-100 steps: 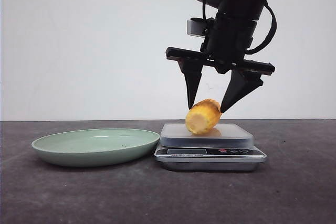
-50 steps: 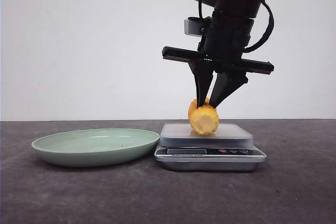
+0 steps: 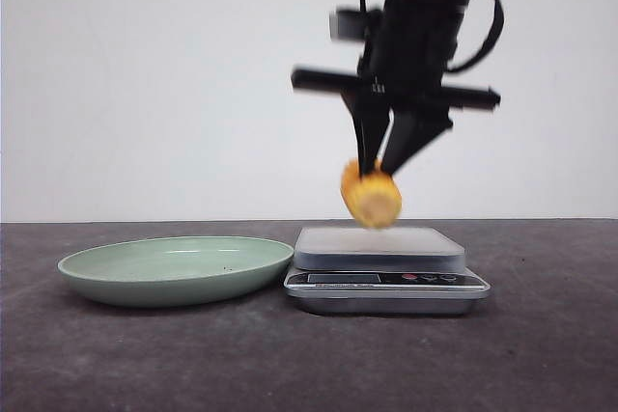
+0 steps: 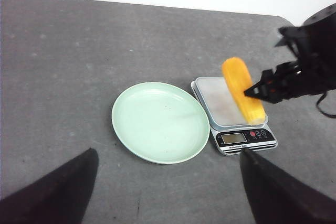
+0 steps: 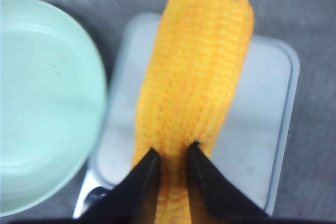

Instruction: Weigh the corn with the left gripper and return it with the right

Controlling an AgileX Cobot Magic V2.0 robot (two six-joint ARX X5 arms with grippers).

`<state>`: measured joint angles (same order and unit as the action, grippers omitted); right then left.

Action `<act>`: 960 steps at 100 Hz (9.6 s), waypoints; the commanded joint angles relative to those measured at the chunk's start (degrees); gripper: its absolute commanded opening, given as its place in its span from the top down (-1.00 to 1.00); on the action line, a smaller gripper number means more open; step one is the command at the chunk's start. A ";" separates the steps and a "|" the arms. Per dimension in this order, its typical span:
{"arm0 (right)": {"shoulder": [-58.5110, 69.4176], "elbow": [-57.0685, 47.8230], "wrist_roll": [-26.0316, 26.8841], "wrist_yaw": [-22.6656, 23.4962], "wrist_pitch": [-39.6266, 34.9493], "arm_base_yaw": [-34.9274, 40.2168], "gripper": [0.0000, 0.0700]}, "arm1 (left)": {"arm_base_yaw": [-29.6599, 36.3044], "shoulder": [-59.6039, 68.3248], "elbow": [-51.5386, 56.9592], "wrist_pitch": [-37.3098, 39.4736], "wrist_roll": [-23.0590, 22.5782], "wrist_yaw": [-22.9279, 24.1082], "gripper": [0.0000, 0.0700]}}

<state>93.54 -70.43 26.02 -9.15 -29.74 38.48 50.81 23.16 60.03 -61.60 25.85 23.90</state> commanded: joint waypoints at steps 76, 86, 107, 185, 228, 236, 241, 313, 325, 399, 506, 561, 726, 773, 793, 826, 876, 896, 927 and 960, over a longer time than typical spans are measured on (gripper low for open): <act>-2.91 -13.14 -4.31 0.77 8.70 13.51 1.00 | 0.59 -0.04 0.61 3.21 -0.24 1.46 -0.49; 1.03 -16.22 -3.39 1.29 8.70 13.11 1.00 | 0.59 -0.04 0.61 3.72 -0.24 1.57 -0.49; 10.49 -22.49 -1.22 3.69 8.41 12.02 1.00 | 0.59 -0.04 0.61 4.17 -0.24 1.57 -0.49; 30.21 -25.90 6.38 4.66 0.55 11.47 1.00 | 0.59 -0.04 0.61 3.69 -0.26 1.66 -0.49; 30.45 -25.90 6.56 4.59 1.44 12.26 -0.20 | 0.59 -0.04 0.61 3.85 -0.31 1.68 -0.49; 30.40 -25.94 6.56 4.59 1.49 12.37 -0.20 | 0.59 -0.04 0.61 3.74 -0.37 1.66 -0.49; 30.21 -26.08 6.56 4.59 1.49 12.39 -0.20 | 0.59 -0.04 0.61 3.74 -0.68 1.68 -0.49; -0.20 -26.08 -10.88 -14.14 -16.87 14.43 -0.20 | 0.59 -0.04 0.61 3.82 -0.96 1.70 -0.49; -9.03 -26.08 -12.17 -18.80 -20.63 16.39 -0.20 | 0.59 -0.04 0.61 4.07 -0.94 1.79 -0.49; -54.75 -24.92 -11.63 -32.87 -42.42 29.79 -0.20 | 0.59 0.02 -0.15 8.85 -1.57 1.75 -0.49; -77.44 22.36 -13.62 -25.35 -4.76 29.64 0.97 | 0.59 2.78 -6.54 20.87 -3.96 0.28 0.97; -77.44 22.34 -13.18 -25.35 -4.96 29.64 0.97 | 0.59 2.64 -6.51 20.50 -3.96 0.28 0.95; -77.44 22.34 -13.18 -25.35 -4.96 29.64 0.97 | -47.47 -22.67 -56.78 53.81 -13.40 -19.69 0.95; -77.44 22.34 -13.18 -25.35 -4.96 29.64 0.97 | -47.47 -22.97 -59.28 52.59 -14.88 -21.16 0.95; -77.44 22.34 -13.18 -25.35 -4.96 29.64 0.97 | -47.47 -22.97 -59.28 51.82 -15.30 -21.16 0.95; -77.44 22.34 -13.18 -25.35 -4.96 29.64 0.97 | -47.47 -22.97 -59.28 50.88 -15.93 -21.16 0.95; -77.44 22.34 -13.18 -25.35 -4.96 29.64 0.97 | -47.47 -22.97 -59.25 50.88 -15.91 -21.16 0.95; -77.44 22.34 -13.18 -25.35 -4.96 29.64 0.97 | -47.47 -22.97 -59.25 50.88 -15.91 -21.16 0.95; -77.44 22.34 -16.06 -25.40 -5.07 29.64 0.97 | -47.47 -22.97 -59.25 50.88 -15.93 -21.16 0.95; -78.71 25.90 -17.33 -10.95 -4.42 10.10 0.97 | -47.47 -22.97 -59.25 50.88 -15.91 -21.16 0.95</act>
<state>15.31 -45.74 9.23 -25.02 -34.81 54.74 3.49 0.30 1.80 -10.46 10.85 2.87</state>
